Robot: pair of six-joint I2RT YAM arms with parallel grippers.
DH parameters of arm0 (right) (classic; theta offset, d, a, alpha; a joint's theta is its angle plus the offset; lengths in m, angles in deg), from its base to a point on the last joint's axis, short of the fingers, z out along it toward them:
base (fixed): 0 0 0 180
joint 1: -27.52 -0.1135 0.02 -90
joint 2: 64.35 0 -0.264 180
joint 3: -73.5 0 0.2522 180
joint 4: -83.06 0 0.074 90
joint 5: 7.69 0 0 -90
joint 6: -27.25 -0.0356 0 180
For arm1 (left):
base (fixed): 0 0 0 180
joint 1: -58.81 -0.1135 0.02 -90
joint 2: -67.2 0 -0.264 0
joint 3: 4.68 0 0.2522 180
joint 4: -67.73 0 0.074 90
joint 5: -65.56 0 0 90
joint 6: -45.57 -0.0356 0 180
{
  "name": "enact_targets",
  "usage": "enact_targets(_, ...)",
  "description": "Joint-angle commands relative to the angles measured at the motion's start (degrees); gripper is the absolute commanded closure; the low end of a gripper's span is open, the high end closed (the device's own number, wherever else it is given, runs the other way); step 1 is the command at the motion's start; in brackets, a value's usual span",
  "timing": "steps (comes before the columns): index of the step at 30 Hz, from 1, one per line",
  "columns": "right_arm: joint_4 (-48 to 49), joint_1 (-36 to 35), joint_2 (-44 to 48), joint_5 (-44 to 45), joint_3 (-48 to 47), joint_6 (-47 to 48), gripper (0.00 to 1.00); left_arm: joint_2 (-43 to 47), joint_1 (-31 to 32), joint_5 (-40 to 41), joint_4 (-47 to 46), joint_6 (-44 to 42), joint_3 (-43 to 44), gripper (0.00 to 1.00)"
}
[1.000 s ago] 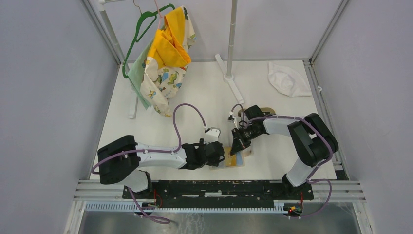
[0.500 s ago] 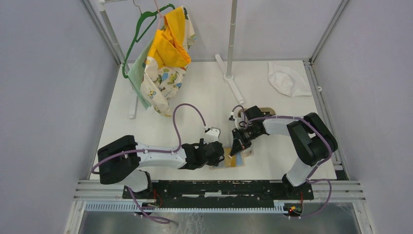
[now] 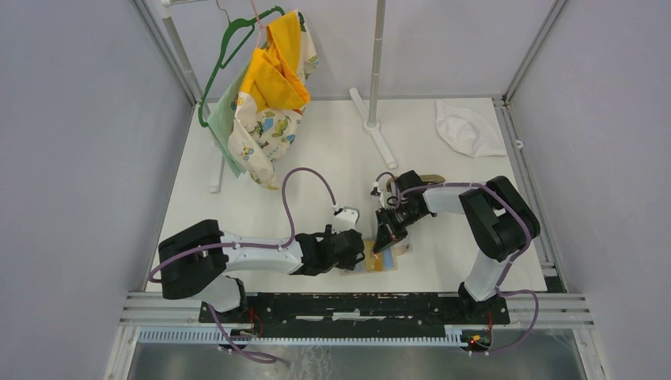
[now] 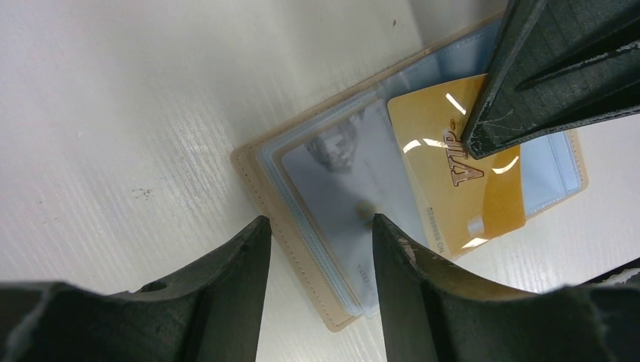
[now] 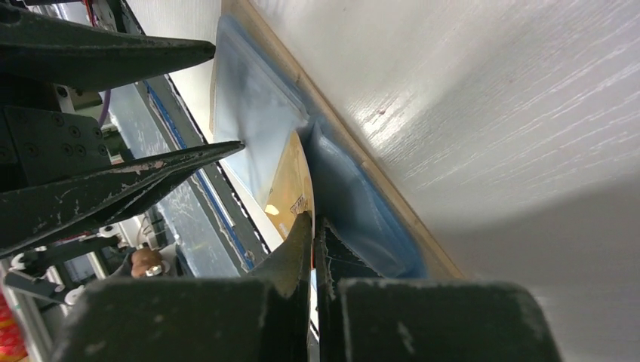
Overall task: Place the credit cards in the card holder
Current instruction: Insert the credit card into the card holder.
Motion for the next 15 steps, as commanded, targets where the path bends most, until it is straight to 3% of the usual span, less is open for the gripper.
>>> enact_targets(1, -2.81, -0.39, -5.68, 7.35, -2.13, 2.32, 1.0, 0.13, -0.47, 1.02, 0.42, -2.93, -1.84, 0.43)
enact_targets(15, -3.54, -0.56, -10.08, 3.02, -5.18, 2.76, 0.97, 0.9, -0.48, 0.82, -0.92, -3.78, -2.54, 0.43)
